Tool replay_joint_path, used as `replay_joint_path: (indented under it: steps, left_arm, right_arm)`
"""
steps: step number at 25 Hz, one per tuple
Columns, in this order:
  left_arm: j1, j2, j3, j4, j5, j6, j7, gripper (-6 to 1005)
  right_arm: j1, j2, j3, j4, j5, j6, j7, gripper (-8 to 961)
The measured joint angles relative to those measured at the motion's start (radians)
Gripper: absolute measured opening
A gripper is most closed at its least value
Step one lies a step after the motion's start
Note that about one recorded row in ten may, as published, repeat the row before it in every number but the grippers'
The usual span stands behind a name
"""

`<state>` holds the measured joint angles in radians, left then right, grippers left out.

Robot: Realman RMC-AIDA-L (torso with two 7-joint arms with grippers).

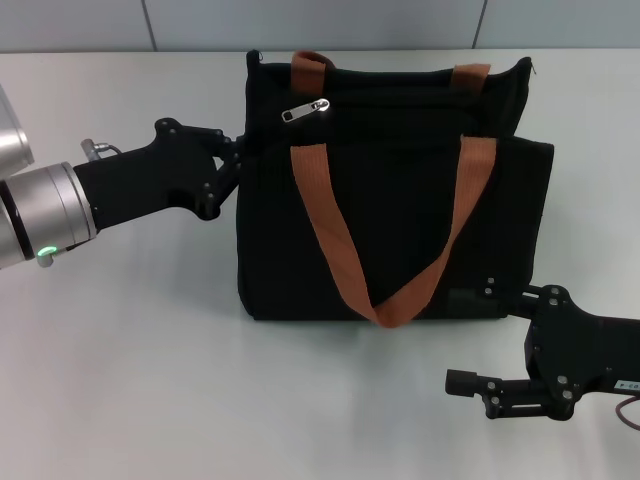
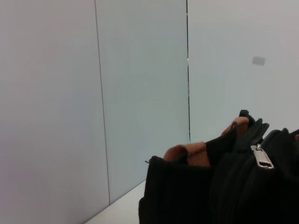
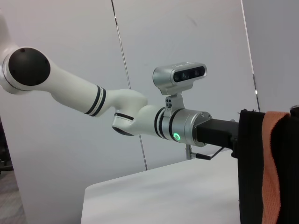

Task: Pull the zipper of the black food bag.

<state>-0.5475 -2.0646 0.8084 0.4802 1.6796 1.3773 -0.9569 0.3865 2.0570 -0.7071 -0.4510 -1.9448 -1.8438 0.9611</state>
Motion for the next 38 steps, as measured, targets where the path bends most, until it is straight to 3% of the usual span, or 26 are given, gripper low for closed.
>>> replay_joint_path:
  steps: [5, 12, 19, 27, 33, 38]
  left_arm:
    - [0.002, 0.004, 0.000, 0.004, 0.000, 0.043, -0.002, 19]
    - [0.008, 0.026, -0.004, 0.021, 0.000, 0.219, -0.006, 20]
    - [-0.053, 0.003, -0.008, 0.055, 0.000, 0.262, -0.065, 19]
    - [-0.127, -0.007, -0.003, 0.055, 0.000, 0.263, -0.097, 20]
    - [-0.162, -0.012, -0.001, 0.045, -0.014, 0.261, -0.106, 21]
    - [-0.187, -0.013, -0.001, 0.036, -0.021, 0.259, -0.119, 22]
  right_arm:
    - [0.000, 0.000, 0.000, 0.000, 0.000, 0.000, -0.001, 826]
    - [0.000, -0.003, 0.000, 0.000, 0.002, -0.002, -0.003, 827]
    - [0.002, -0.006, 0.069, 0.000, 0.009, -0.095, 0.030, 827]
    - [0.060, -0.026, 0.266, -0.009, 0.012, -0.228, 0.335, 827]
    - [0.129, -0.042, 0.297, -0.033, 0.012, -0.180, 0.488, 826]
    - [0.182, -0.042, 0.295, -0.053, 0.012, -0.070, 0.524, 824]
